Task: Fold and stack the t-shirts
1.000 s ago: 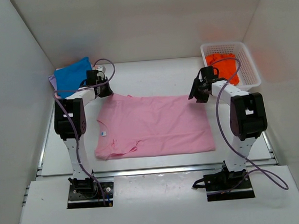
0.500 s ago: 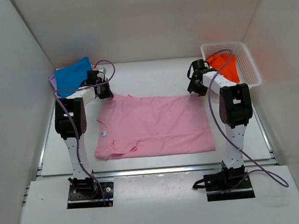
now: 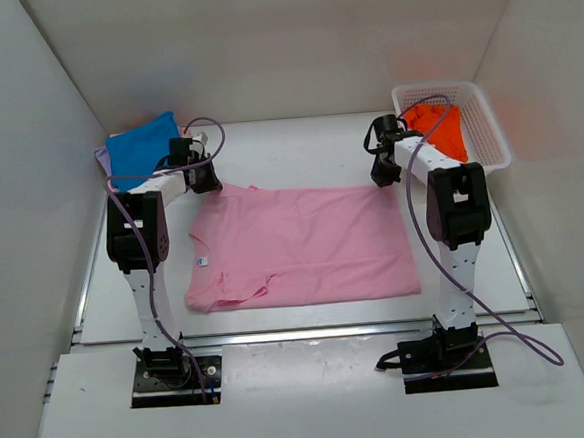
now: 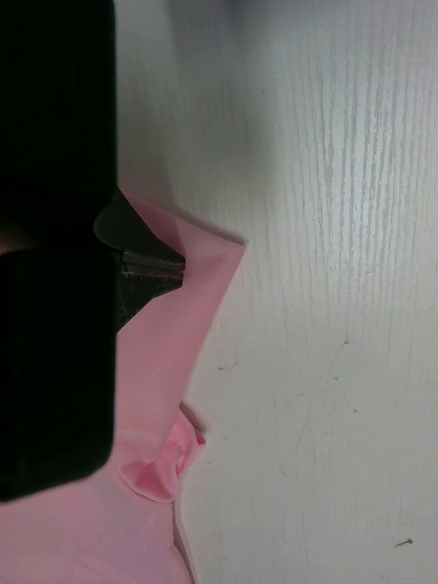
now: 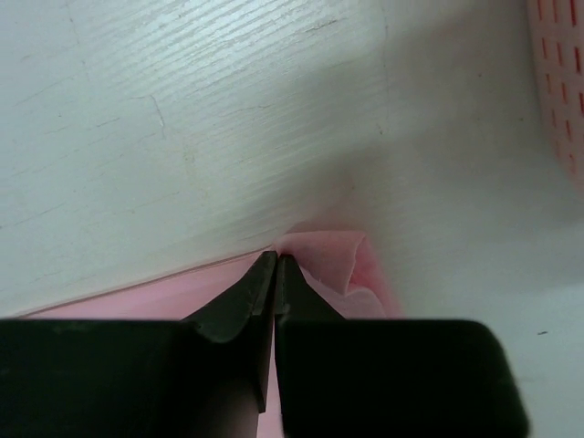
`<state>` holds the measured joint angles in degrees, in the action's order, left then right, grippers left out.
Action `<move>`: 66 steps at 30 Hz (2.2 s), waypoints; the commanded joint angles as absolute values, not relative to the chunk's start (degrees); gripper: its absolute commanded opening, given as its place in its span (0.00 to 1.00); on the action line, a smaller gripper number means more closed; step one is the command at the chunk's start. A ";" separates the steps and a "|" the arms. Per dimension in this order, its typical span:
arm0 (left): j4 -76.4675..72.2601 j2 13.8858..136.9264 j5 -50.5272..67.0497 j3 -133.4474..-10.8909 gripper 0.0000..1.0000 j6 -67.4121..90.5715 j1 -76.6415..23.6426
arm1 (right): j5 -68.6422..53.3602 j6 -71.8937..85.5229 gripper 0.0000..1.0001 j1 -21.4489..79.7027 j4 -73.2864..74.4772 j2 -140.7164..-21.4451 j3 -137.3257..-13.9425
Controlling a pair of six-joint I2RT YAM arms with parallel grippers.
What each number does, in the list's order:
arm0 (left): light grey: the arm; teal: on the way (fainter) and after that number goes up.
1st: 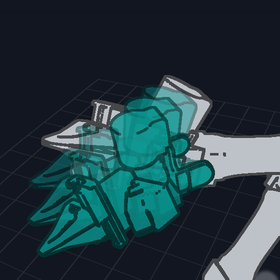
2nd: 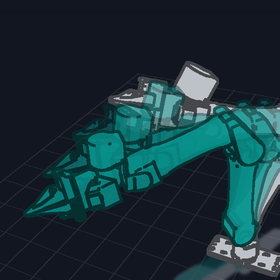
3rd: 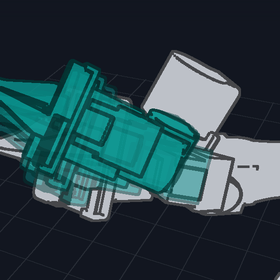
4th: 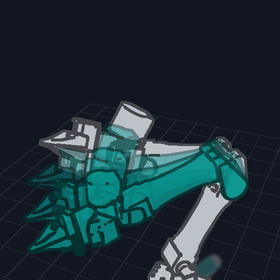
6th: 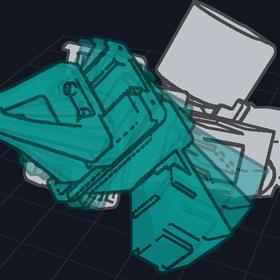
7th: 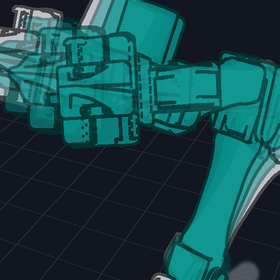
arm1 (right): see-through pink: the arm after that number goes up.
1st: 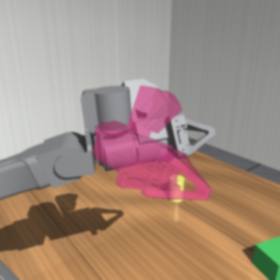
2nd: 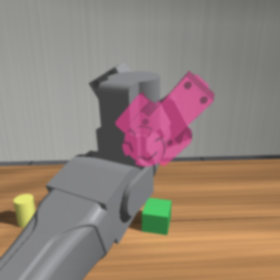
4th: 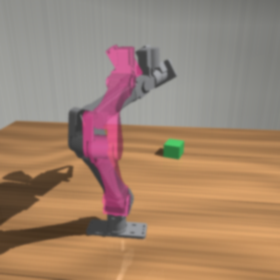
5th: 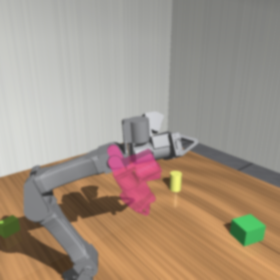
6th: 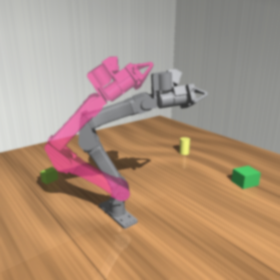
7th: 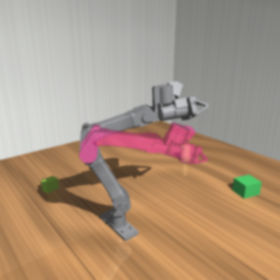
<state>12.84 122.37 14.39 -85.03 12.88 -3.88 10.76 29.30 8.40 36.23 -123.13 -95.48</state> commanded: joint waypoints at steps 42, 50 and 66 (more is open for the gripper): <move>28.57 125.60 7.30 -95.90 0.60 5.27 -8.43 | -2.11 28.12 0.00 8.88 25.31 -102.13 -76.12; 28.73 125.33 7.91 -95.10 0.33 5.80 -7.74 | -3.07 28.39 0.00 8.97 24.87 -102.47 -75.58; 30.67 113.22 11.42 -95.37 0.00 6.15 -7.21 | -4.22 28.13 0.00 8.70 25.58 -98.71 -73.83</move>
